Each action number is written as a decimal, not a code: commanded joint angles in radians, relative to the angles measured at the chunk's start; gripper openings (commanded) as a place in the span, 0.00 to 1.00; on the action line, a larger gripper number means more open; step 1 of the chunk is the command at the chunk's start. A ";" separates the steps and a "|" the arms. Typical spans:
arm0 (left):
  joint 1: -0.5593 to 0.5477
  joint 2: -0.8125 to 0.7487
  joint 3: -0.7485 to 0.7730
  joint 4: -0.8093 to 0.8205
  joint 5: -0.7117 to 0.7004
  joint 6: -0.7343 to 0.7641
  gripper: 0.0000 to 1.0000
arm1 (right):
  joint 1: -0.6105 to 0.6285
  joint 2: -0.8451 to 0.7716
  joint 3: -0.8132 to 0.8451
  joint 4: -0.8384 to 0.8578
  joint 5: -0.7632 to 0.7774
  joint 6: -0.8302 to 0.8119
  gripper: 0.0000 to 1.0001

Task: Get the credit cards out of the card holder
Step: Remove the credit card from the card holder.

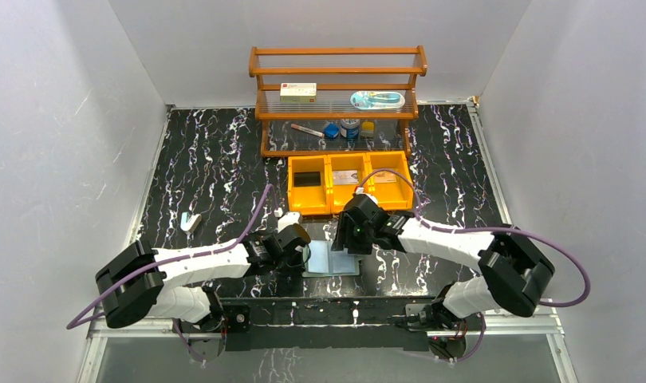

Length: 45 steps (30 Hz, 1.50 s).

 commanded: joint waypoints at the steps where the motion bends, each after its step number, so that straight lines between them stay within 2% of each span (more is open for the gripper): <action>1: 0.000 -0.020 0.027 -0.014 -0.009 0.008 0.03 | 0.001 -0.073 0.006 -0.078 0.113 0.007 0.61; 15: 0.001 -0.019 0.034 -0.017 -0.010 0.013 0.03 | 0.002 0.004 -0.026 -0.011 0.033 0.020 0.59; 23: 0.000 -0.012 0.037 -0.016 -0.006 0.015 0.03 | 0.002 0.027 -0.013 -0.033 0.041 0.028 0.59; 32: 0.000 -0.010 0.035 -0.011 -0.003 0.014 0.03 | 0.002 -0.001 -0.033 0.173 -0.135 0.016 0.56; 39: 0.000 -0.015 0.036 -0.011 -0.004 0.015 0.03 | 0.001 0.077 -0.015 0.278 -0.212 0.063 0.57; 41: 0.000 -0.018 0.036 -0.011 -0.005 0.013 0.03 | 0.002 0.087 0.008 0.248 -0.202 0.057 0.56; 45: 0.000 -0.027 0.033 -0.015 -0.009 0.013 0.03 | 0.002 0.045 0.066 0.056 -0.051 0.013 0.57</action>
